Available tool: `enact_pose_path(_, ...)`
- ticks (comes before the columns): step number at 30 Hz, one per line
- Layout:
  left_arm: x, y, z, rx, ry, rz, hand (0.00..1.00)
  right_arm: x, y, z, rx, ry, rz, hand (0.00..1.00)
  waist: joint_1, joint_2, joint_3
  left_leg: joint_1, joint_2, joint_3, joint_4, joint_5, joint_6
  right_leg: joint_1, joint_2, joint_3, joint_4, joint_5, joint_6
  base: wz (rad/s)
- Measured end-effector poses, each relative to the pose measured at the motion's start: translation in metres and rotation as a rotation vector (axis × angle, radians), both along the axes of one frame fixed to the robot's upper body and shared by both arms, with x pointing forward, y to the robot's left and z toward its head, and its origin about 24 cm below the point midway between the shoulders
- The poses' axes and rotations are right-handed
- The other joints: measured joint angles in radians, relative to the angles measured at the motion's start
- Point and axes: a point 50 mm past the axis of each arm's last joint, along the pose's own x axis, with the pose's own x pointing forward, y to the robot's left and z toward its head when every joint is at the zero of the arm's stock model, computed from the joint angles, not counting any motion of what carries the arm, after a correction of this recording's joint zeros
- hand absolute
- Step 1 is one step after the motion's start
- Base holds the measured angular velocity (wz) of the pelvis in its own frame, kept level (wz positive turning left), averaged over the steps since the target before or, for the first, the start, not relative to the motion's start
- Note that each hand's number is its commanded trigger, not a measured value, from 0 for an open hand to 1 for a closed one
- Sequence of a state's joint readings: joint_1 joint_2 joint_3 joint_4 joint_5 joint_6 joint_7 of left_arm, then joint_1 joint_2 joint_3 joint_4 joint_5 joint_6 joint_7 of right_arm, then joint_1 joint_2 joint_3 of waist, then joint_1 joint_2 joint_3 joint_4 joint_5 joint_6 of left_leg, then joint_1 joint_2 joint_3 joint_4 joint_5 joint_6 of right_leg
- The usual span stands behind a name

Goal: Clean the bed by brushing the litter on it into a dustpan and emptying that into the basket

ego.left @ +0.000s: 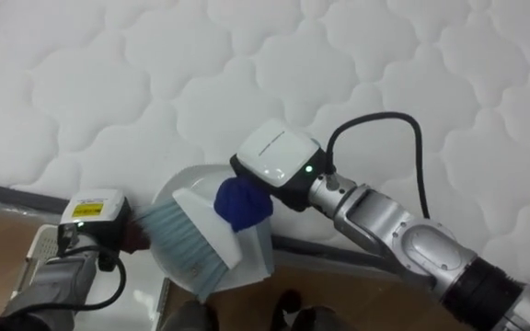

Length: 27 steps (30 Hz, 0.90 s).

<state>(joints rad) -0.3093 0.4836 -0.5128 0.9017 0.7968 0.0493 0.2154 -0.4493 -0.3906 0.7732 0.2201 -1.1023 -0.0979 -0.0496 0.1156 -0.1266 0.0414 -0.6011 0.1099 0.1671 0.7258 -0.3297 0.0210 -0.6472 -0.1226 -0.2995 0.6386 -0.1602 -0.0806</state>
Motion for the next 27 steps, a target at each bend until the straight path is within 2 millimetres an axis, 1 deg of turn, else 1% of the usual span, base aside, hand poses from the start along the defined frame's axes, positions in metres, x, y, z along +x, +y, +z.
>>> enact_pose_path(9, -0.005, 0.0, -0.003, -0.007, -0.002, -0.01, 1.0, 0.0, -0.005, 0.0, 0.006, 0.031, -0.002, 1.0, 0.003, 0.0, -0.0006, 0.003, -0.002, -0.003, 0.001, 0.0, 0.0, 0.003, -0.002, -0.001, 0.001, -0.001, -0.001, 0.0)
enact_pose_path(11, -0.007, -0.001, -0.004, -0.013, 0.001, -0.014, 1.0, 0.001, -0.011, -0.001, -0.016, 0.035, -0.009, 1.0, 0.006, -0.001, -0.001, 0.011, -0.004, -0.002, -0.003, 0.0, 0.0, 0.008, -0.002, 0.0, 0.001, -0.001, -0.001, 0.0)
enact_pose_path(14, -0.014, 0.0, -0.009, -0.021, 0.024, -0.015, 1.0, 0.003, -0.02, 0.0, -0.063, 0.042, -0.009, 1.0, 0.005, 0.0, -0.0035, 0.049, -0.004, -0.003, -0.024, 0.001, -0.002, 0.048, 0.001, -0.005, -0.021, -0.001, 0.001, 0.0)
enact_pose_path(15, -0.017, 0.0, -0.01, -0.023, 0.029, -0.014, 1.0, 0.003, -0.025, 0.001, -0.079, 0.038, -0.012, 1.0, 0.005, -0.001, -0.0055, 0.064, -0.003, 0.0, -0.032, 0.002, -0.003, 0.062, 0.003, -0.005, -0.029, -0.002, 0.002, 0.0)
enact_pose_path(16, -0.018, 0.0, -0.01, -0.024, 0.028, -0.015, 1.0, 0.004, -0.03, 0.003, -0.088, 0.03, -0.014, 1.0, 0.006, 0.0, -0.0063, 0.075, -0.001, 0.003, -0.038, 0.002, -0.004, 0.074, 0.005, -0.005, -0.039, -0.001, 0.003, 0.0)
enact_pose_path(20, -0.019, 0.003, -0.008, -0.04, 0.013, -0.001, 1.0, 0.01, -0.037, 0.013, -0.072, -0.001, -0.046, 1.0, 0.008, 0.001, -0.0067, 0.108, -0.001, 0.015, -0.064, 0.005, -0.007, 0.098, 0.003, -0.004, -0.057, 0.007, 0.002, -0.08)
enact_pose_path(23, -0.017, 0.005, -0.005, -0.05, -0.008, 0.01, 1.0, 0.014, -0.043, 0.019, -0.062, -0.022, -0.071, 1.0, 0.005, 0.004, -0.0084, 0.142, -0.002, 0.018, -0.087, 0.007, -0.008, 0.131, 0.005, -0.004, -0.075, 0.006, 0.006, -0.01)
enact_pose_path(24, -0.015, 0.004, -0.002, -0.058, -0.024, 0.011, 1.0, 0.015, -0.046, 0.022, -0.062, -0.033, -0.081, 1.0, 0.005, 0.009, -0.01, 0.146, 0.0, 0.017, -0.09, 0.007, -0.008, 0.14, 0.009, -0.006, -0.085, 0.007, 0.007, 0.0)
enact_pose_path(25, -0.014, 0.004, 0.001, -0.069, -0.041, 0.015, 1.0, 0.016, -0.05, 0.024, -0.062, -0.039, -0.094, 1.0, 0.007, 0.011, -0.0097, 0.159, -0.002, 0.017, -0.1, 0.007, -0.008, 0.152, 0.009, -0.006, -0.087, 0.008, 0.01, 0.03)
enact_pose_path(26, -0.015, 0.004, 0.001, -0.08, -0.046, 0.02, 1.0, 0.017, -0.052, 0.024, -0.062, -0.039, -0.101, 1.0, 0.007, 0.015, -0.01, 0.168, -0.002, 0.015, -0.104, 0.007, -0.008, 0.162, 0.01, -0.009, -0.092, 0.009, 0.011, 0.0)
enact_pose_path(27, -0.019, 0.003, 0.001, -0.1, -0.054, 0.027, 1.0, 0.016, -0.056, 0.023, -0.062, -0.036, -0.114, 1.0, 0.006, 0.027, -0.0103, 0.189, -0.002, 0.011, -0.107, 0.007, -0.008, 0.189, 0.015, -0.01, -0.104, 0.008, 0.015, 0.07)
